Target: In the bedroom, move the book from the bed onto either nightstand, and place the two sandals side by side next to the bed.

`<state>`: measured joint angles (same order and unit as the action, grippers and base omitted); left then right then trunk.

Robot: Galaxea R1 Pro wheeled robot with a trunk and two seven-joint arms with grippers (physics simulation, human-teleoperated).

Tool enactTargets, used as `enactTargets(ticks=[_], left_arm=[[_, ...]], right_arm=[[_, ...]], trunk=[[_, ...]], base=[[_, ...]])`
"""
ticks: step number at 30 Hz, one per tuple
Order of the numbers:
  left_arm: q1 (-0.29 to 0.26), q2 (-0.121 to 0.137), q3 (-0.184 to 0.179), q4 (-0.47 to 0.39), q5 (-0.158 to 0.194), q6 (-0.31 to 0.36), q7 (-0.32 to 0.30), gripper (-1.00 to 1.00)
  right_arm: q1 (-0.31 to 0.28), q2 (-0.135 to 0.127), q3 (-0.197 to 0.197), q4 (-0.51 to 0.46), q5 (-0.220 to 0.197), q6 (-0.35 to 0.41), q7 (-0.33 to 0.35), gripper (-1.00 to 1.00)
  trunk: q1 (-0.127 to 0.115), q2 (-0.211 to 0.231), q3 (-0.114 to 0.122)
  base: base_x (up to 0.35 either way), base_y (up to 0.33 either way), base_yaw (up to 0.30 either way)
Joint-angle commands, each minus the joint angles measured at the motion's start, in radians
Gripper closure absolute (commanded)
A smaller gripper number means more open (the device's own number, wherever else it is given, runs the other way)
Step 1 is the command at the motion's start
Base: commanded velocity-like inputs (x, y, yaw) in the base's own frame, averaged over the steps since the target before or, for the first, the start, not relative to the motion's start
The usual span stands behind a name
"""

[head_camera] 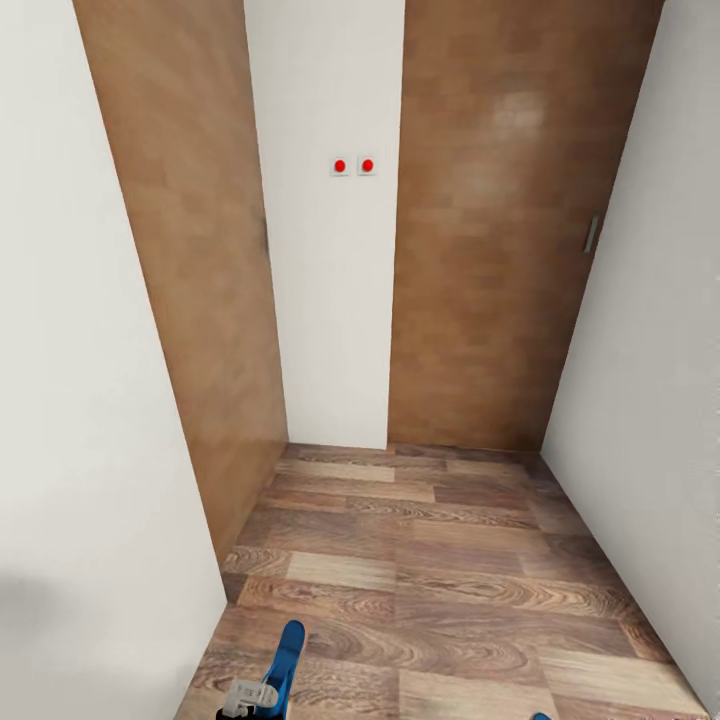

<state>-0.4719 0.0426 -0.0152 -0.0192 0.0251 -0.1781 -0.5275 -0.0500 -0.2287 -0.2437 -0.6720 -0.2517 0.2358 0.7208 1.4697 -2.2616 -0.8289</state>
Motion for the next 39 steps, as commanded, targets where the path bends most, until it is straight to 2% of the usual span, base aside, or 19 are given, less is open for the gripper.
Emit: enactTargets(ticks=[1, 8, 27, 39], left_arm=[[-0.001, 0.0, -0.002, 0.001, 0.002, -0.004, -0.003, 1.0], [-0.001, 0.0, -0.002, 0.001, 0.002, -0.004, -0.003, 1.0], [-0.001, 0.0, -0.002, 0.001, 0.002, -0.004, -0.005, 1.0], [-0.001, 0.0, -0.002, 0.001, 0.002, -0.004, -0.005, 1.0]], right_arm=[[-0.001, 0.0, -0.002, 0.0, -0.009, 0.01, 0.003, -1.0], [-0.001, 0.0, -0.002, 0.0, -0.009, 0.01, 0.003, -1.0], [-0.001, 0.0, -0.002, 0.0, -0.009, 0.01, 0.005, -1.0], [-0.001, 0.0, -0.003, 0.0, -0.009, 0.01, 0.004, -1.0]], trunk=[[0.0, 0.0, -0.001], [0.0, 0.0, -0.001], [0.0, 0.0, -0.001], [0.0, 0.0, -0.001]], base=[[0.08, 0.0, -0.168], [0.03, 0.0, -0.124], [0.001, 0.0, -0.017], [0.0, 0.0, -0.192]])
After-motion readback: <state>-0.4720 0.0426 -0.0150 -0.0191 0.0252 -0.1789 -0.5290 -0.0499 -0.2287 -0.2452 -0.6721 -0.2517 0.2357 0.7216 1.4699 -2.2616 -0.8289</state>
